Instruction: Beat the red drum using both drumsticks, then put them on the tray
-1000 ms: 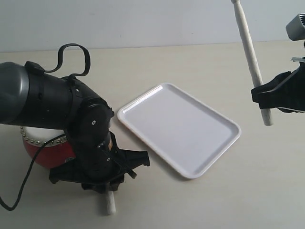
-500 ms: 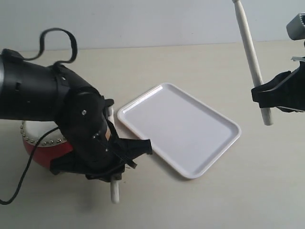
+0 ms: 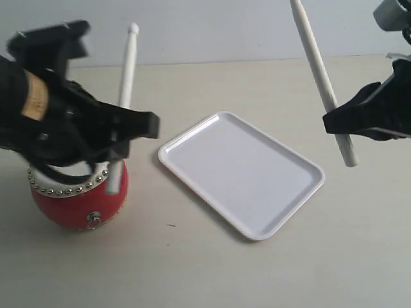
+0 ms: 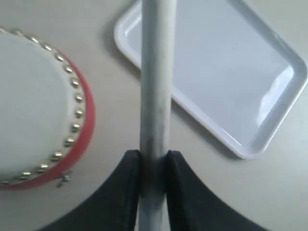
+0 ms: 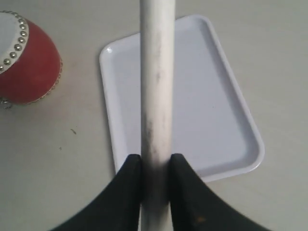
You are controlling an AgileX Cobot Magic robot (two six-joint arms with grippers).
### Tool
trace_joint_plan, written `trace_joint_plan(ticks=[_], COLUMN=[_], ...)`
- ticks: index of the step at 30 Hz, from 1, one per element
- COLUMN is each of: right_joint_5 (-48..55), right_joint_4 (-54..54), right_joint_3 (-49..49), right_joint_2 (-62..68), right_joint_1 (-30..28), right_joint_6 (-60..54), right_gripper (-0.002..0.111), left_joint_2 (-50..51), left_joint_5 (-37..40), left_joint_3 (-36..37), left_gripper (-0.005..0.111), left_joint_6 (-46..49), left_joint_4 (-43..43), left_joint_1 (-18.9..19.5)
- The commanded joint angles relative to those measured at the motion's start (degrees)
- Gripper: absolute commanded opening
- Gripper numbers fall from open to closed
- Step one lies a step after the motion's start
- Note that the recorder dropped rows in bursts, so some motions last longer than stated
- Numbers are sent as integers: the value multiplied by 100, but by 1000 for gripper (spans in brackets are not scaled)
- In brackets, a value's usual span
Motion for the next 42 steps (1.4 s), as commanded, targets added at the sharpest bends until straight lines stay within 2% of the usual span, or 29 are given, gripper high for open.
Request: trace_joint_plan(ticks=[1, 5, 8, 11, 14, 18, 20, 25, 32, 42], right_joint_5=[651, 1535, 1931, 2106, 2074, 2061, 2090, 2110, 2540, 2841], right_joint_4=[-850, -1228, -1323, -1403, -1846, -2366, -2381, -2416, -2773, -2830], right_joint_3=[-640, -1146, -1489, -1730, -1916, -2185, -2304, -2648, -3512, -4573], right_joint_2=[-4, 302, 759, 1194, 1582, 2108, 2324, 2747, 3430, 3877], right_joint_1=[335, 749, 1159, 1692, 2352, 3082, 3347, 3775, 4033, 4033], right_joint_6=[896, 1376, 1670, 1893, 2262, 2690, 2690, 2749, 2849, 2858], right_gripper=[0, 0, 0, 0, 0, 0, 0, 0, 0, 0], left_joint_2=[-1516, -2784, -3408, -3588, -3587, -3587, -3597, -4091, -4951, -4532], left_joint_5=[698, 1434, 2191, 2986, 2986, 2986, 2986, 2760, 2986, 2986], left_joint_3=[668, 931, 931, 942, 945, 1200, 1578, 2146, 2086, 2086], left_gripper=[0, 0, 0, 0, 0, 0, 0, 0, 0, 0], left_joint_6=[1006, 2643, 3357, 3984, 4509, 4567, 4544, 4118, 3965, 3656], left_joint_4=[7, -1009, -1211, -1342, -1871, -2041, -1918, -2115, -1956, -1615], left_joint_1=[513, 1275, 1849, 2229, 2425, 2453, 2453, 2453, 2453, 2453])
